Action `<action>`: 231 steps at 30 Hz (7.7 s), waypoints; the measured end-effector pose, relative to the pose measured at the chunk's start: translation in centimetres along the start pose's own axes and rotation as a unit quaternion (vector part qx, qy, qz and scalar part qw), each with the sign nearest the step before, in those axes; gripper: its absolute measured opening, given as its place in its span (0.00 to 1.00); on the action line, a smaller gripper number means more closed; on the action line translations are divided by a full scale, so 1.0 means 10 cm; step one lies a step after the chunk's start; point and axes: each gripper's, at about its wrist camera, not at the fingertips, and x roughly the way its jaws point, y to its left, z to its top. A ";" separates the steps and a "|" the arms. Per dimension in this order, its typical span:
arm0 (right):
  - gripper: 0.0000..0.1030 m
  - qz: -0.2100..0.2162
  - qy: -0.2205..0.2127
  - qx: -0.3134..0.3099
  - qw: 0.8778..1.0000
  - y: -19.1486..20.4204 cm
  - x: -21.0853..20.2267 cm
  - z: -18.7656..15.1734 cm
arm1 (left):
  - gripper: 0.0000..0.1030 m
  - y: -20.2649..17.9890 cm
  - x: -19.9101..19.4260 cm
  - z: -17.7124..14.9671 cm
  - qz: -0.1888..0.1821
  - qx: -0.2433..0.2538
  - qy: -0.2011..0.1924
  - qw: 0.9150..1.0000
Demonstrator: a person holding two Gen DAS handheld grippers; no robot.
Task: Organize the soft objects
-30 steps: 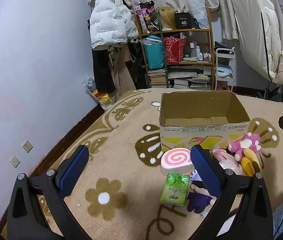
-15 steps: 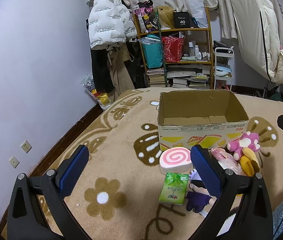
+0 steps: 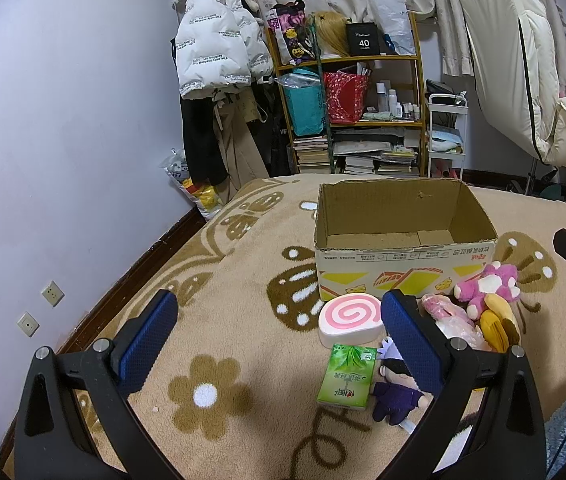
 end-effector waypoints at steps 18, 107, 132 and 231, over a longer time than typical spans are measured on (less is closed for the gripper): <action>1.00 0.000 0.001 0.000 1.000 0.00 0.00 0.00 | 0.98 -0.01 0.00 0.00 0.001 0.000 0.001 1.000; 0.84 0.081 0.296 0.100 0.947 -0.16 1.33 -0.59 | 0.98 -0.41 1.66 -0.52 -0.058 0.030 0.298 0.952; 0.53 0.104 0.320 0.110 0.935 -0.18 1.40 -0.69 | 0.54 -0.50 1.92 -0.76 -0.107 0.011 0.352 0.930; 0.49 0.128 0.005 0.024 0.991 0.17 1.19 1.01 | 0.54 -0.45 1.54 1.12 -0.100 0.011 0.020 0.995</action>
